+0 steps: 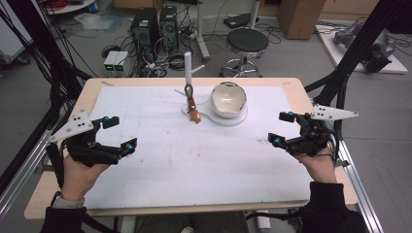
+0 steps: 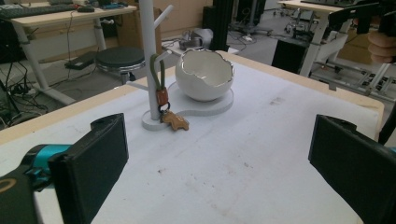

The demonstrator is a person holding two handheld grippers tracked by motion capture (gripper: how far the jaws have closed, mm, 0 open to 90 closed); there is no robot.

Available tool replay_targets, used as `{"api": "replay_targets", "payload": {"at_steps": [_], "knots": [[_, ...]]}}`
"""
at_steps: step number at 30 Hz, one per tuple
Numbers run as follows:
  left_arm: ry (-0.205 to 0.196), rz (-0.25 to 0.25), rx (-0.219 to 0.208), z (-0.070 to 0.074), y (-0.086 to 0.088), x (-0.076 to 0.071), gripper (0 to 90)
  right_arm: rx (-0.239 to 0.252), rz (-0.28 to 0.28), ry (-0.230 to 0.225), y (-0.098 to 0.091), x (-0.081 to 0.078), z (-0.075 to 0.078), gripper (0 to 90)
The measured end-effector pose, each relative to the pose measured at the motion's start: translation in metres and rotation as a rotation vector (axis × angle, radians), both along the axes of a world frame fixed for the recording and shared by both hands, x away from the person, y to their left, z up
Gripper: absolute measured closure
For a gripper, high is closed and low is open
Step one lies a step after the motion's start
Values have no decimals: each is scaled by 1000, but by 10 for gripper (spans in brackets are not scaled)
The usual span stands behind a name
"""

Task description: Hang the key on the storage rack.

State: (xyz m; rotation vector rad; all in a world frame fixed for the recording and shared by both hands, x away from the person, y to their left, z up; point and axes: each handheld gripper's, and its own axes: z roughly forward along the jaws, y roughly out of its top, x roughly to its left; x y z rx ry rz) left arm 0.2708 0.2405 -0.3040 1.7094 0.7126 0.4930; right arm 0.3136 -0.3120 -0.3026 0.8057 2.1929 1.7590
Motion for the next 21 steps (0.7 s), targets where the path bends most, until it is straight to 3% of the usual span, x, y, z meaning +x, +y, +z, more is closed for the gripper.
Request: {"api": "replay_targets", "payload": {"at_steps": [13, 21], "knots": [[12, -13, 28, -4, -7, 4, 53, -7, -23, 12, 0, -1, -2, 8], [20, -14, 21, -5, -9, 8, 53, -14, -25, 13, -1, -3, -2, 8]]}}
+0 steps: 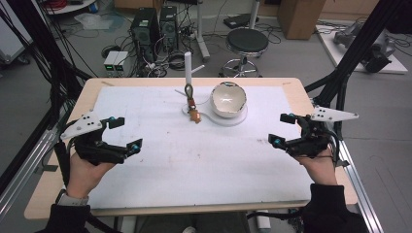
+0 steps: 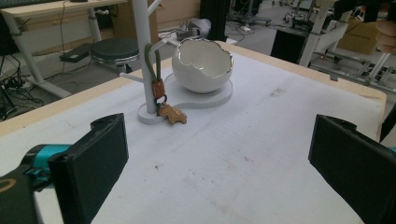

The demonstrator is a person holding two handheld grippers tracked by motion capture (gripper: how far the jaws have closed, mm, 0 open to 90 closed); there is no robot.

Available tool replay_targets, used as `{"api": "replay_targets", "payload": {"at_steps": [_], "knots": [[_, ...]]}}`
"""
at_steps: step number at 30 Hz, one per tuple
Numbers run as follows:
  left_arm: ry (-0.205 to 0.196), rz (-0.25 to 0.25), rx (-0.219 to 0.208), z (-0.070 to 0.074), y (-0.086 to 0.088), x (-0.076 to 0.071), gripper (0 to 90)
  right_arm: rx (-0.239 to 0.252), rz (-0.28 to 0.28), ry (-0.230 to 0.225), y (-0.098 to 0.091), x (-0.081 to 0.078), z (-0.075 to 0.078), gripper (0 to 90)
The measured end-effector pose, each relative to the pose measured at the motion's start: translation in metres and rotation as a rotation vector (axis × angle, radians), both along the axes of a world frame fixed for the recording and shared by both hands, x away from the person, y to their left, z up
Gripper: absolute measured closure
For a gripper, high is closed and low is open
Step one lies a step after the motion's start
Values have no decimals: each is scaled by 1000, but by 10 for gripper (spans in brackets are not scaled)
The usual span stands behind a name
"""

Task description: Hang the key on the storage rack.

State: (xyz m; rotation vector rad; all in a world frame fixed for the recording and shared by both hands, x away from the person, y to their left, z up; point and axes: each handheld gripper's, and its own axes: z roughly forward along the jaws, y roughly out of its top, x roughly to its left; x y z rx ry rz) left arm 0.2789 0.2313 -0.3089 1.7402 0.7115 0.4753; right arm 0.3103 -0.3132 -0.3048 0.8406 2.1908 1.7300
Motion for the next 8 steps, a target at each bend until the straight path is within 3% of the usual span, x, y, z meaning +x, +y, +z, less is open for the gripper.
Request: {"api": "replay_targets", "payload": {"at_steps": [8], "knots": [[7, -7, 13, 0, -4, 3, 53, -2, 1, 0, -1, -4, -1, 8]]}}
